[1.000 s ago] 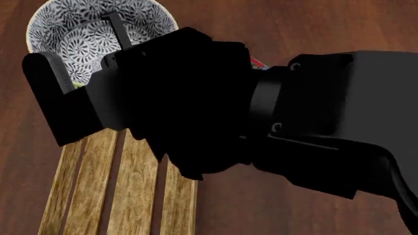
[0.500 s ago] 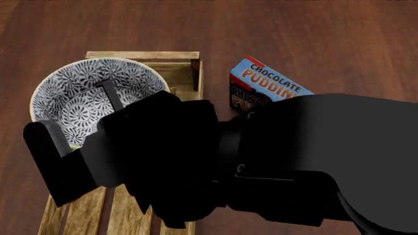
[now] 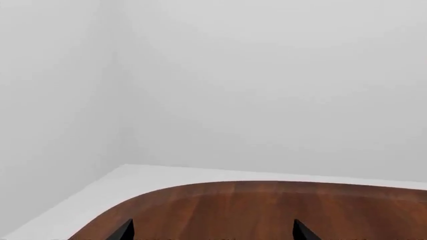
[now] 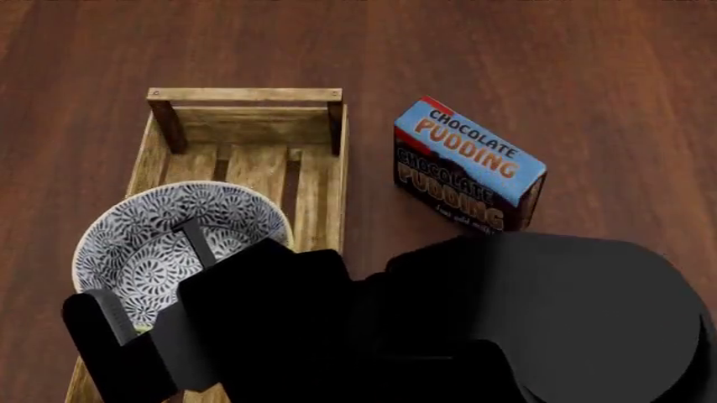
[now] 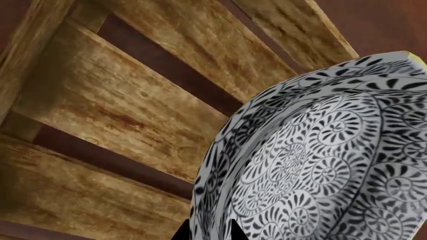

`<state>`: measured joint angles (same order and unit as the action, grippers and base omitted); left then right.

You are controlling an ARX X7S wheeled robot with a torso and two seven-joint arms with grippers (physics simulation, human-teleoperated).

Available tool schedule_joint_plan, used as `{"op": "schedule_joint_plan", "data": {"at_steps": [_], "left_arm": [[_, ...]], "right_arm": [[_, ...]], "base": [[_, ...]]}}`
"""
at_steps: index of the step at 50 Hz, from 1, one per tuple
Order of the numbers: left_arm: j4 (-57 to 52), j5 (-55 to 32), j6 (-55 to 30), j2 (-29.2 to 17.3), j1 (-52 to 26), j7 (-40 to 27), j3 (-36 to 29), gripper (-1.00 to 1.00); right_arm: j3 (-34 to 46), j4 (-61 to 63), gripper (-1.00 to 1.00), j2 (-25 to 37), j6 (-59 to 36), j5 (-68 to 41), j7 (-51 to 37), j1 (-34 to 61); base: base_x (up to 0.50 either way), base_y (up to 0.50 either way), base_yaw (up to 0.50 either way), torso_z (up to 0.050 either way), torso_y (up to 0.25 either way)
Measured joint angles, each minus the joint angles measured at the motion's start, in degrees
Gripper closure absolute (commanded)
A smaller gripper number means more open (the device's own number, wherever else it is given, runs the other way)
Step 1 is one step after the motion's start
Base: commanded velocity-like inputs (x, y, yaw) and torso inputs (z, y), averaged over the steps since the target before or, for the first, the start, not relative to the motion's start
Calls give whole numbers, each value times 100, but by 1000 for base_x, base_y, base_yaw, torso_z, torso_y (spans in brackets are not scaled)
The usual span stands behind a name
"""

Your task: Stack the left bowl on the right bowl and place them in the tray.

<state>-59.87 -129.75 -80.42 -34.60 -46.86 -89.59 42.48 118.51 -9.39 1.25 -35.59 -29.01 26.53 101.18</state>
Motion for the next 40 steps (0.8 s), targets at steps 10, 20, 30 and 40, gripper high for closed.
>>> {"op": "schedule_joint_plan", "data": {"at_steps": [10, 20, 30, 40], "left_arm": [[-5, -71, 34, -71, 52, -16, 76, -100], [-7, -104, 21, -76, 93, -23, 126, -100], [-9, -129, -9, -57, 126, -27, 172, -100], [-8, -108, -42, -9, 120, -27, 158, -100]], "right_arm": [[-30, -109, 100, -38, -46, 359, 149, -358], [-105, -76, 100, -6, -97, 603, 209, -486], [-184, -29, -100, 36, -121, 847, 281, -585], [-283, 109, -100, 102, -200, 1141, 313, -647]], "base": [[1, 0, 0, 0, 0], [5, 3, 4, 0, -5], [2, 2, 3, -3, -6], [-1, 0, 0, 0, -2]]}}
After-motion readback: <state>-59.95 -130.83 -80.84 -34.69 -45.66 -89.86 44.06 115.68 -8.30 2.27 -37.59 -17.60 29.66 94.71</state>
